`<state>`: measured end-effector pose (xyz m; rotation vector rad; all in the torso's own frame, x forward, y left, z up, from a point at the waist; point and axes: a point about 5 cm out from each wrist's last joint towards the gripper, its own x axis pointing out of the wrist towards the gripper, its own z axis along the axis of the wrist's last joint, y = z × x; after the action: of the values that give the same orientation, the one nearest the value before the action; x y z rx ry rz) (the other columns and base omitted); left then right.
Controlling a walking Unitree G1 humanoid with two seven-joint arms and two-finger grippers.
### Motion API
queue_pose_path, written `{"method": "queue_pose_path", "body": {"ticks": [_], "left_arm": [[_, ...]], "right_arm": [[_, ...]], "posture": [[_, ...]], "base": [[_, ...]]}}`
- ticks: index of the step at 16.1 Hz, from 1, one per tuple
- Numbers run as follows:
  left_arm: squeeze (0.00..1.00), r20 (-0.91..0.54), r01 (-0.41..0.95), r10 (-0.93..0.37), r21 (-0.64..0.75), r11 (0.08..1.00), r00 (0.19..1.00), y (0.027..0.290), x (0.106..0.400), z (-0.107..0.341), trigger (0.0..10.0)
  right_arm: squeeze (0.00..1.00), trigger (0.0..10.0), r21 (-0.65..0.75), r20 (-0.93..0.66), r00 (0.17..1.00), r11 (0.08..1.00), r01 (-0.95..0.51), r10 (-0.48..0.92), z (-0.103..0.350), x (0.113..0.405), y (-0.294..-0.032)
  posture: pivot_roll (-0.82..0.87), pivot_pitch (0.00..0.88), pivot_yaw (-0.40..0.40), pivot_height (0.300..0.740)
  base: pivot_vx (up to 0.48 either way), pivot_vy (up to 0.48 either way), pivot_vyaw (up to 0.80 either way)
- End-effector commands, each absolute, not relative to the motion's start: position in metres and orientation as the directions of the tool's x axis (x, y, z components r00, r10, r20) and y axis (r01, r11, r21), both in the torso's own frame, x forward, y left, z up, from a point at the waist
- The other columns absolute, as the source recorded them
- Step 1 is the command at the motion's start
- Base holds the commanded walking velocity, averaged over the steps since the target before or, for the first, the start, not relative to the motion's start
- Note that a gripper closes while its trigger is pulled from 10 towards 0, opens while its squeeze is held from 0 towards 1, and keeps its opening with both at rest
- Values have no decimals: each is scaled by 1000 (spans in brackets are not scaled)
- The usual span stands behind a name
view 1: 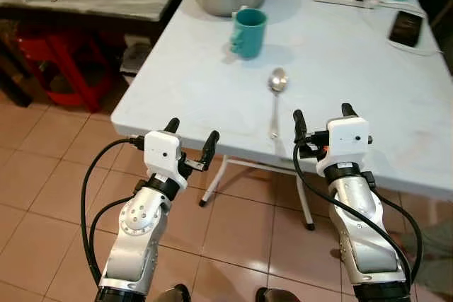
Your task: Setting the table
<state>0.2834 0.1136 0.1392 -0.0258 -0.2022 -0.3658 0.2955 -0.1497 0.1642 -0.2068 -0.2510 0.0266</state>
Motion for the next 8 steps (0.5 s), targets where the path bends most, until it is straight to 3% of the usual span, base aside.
{"method": "queue_pose_path", "body": {"ticks": [1,5,8], "left_arm": [[0,193,356,-352,14,934,916,116,282,138,10000],[0,192,355,-351,15,935,916,115,282,138,10000],[0,189,357,-353,14,934,916,115,282,137,10000]], "right_arm": [[0,10000,-218,247,967,976,-5,60,164,295,-149],[0,10000,-214,247,967,977,-6,60,163,295,-148],[0,10000,-211,246,968,977,-5,58,163,295,-148]], "posture": [[-158,225,21,740],[-156,223,20,740],[-154,222,22,740]], "base": [[300,0,0],[288,0,0],[0,0,0]]}}
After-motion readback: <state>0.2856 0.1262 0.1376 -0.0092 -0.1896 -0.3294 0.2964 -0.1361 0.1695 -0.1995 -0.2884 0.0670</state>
